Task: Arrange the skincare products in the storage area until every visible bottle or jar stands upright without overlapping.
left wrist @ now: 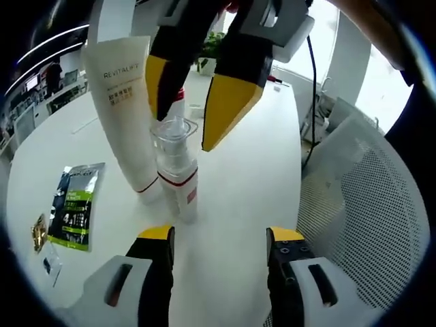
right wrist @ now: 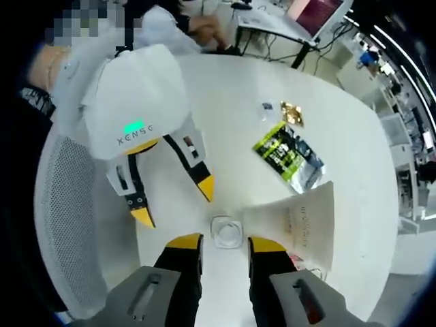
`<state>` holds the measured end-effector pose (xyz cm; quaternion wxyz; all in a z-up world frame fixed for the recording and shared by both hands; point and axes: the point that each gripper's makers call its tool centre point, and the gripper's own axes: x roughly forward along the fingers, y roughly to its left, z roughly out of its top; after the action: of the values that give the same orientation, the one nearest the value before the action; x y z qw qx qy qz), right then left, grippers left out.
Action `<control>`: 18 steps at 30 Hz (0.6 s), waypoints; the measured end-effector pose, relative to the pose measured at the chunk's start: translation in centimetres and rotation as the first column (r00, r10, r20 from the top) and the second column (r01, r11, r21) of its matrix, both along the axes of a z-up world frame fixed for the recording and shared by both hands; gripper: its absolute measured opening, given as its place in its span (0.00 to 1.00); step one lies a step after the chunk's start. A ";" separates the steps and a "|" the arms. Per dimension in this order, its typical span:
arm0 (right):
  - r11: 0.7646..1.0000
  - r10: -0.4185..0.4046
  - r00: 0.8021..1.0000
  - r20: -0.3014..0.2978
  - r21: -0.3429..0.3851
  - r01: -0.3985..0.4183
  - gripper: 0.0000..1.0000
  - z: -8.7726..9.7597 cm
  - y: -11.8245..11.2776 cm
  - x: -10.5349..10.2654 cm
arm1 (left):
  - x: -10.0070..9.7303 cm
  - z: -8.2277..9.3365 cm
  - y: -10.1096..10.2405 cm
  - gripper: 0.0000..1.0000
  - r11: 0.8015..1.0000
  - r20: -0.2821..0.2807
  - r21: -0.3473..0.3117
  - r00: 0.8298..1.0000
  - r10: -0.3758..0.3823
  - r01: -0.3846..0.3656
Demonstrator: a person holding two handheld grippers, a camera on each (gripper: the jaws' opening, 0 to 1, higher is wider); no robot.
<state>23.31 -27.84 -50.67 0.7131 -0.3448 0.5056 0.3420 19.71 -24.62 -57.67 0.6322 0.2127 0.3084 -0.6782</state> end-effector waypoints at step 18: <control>0.981 -0.078 0.975 0.210 0.189 0.038 0.39 4.1 -0.3 -0.7 | 0.5 3.8 0.7 0.56 0.997 -0.005 -0.055 0.998 0.061 -0.061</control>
<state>22.61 -28.15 -46.61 0.8024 -0.2978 0.4011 0.3264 20.17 -23.89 -53.92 0.6578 0.1845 0.2969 -0.6672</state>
